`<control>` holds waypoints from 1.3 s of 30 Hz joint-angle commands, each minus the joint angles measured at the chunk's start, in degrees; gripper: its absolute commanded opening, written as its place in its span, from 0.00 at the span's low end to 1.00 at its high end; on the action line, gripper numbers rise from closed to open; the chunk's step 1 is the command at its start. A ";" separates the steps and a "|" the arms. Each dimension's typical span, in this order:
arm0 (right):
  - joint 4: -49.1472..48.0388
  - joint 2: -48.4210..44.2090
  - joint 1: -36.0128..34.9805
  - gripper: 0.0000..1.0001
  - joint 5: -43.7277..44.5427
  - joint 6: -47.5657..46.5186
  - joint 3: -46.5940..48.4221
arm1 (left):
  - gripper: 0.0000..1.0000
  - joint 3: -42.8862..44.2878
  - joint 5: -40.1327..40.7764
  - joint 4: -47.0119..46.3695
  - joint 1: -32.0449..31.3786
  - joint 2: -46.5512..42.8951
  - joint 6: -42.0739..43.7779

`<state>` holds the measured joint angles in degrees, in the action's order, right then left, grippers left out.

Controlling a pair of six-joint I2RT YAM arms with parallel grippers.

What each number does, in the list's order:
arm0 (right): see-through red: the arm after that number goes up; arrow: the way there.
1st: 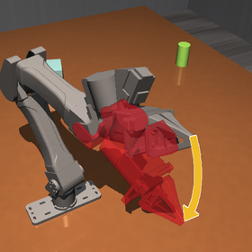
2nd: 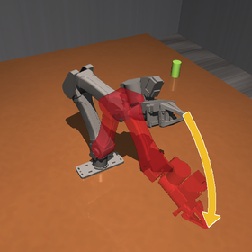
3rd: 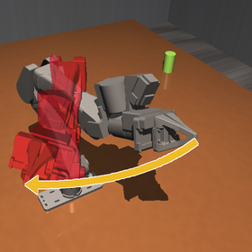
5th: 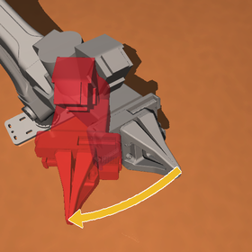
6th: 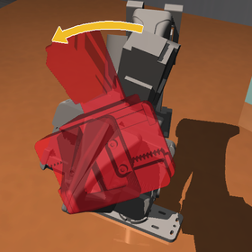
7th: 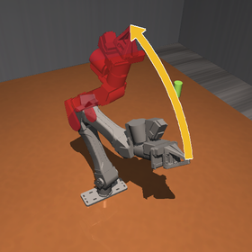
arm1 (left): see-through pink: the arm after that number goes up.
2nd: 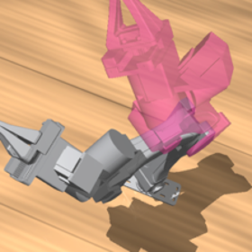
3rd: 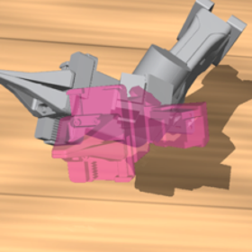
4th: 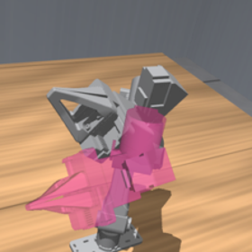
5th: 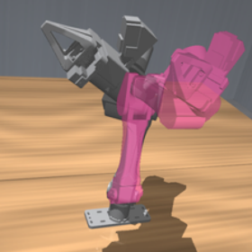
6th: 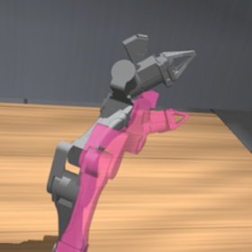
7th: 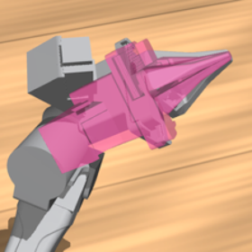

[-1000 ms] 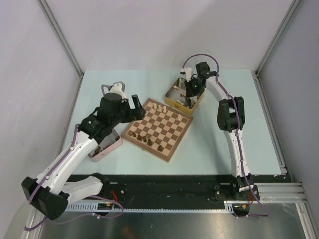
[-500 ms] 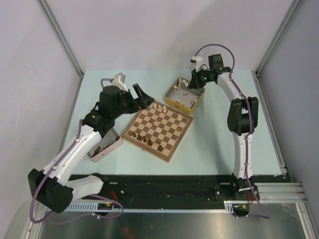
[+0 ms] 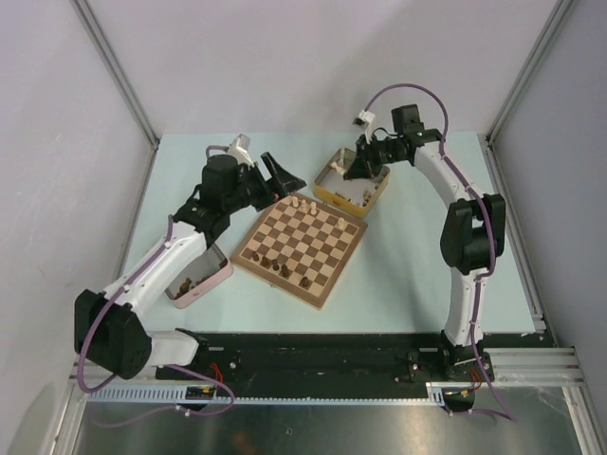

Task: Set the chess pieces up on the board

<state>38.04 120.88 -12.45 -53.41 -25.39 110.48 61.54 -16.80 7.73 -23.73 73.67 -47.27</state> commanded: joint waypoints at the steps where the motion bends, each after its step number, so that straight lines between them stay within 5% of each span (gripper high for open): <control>1: 4.84 -6.96 -3.63 0.04 -5.92 -5.37 -2.54 | 0.85 2.53 -3.50 -4.39 0.79 1.83 -2.30; 39: 11.09 -10.93 -11.98 0.04 -8.73 -9.42 -5.18 | 0.39 4.38 -11.41 -6.23 0.35 10.27 -1.51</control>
<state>49.04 113.21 -23.92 -60.71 -34.22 104.90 63.44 -26.24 3.92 -23.05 83.48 -48.66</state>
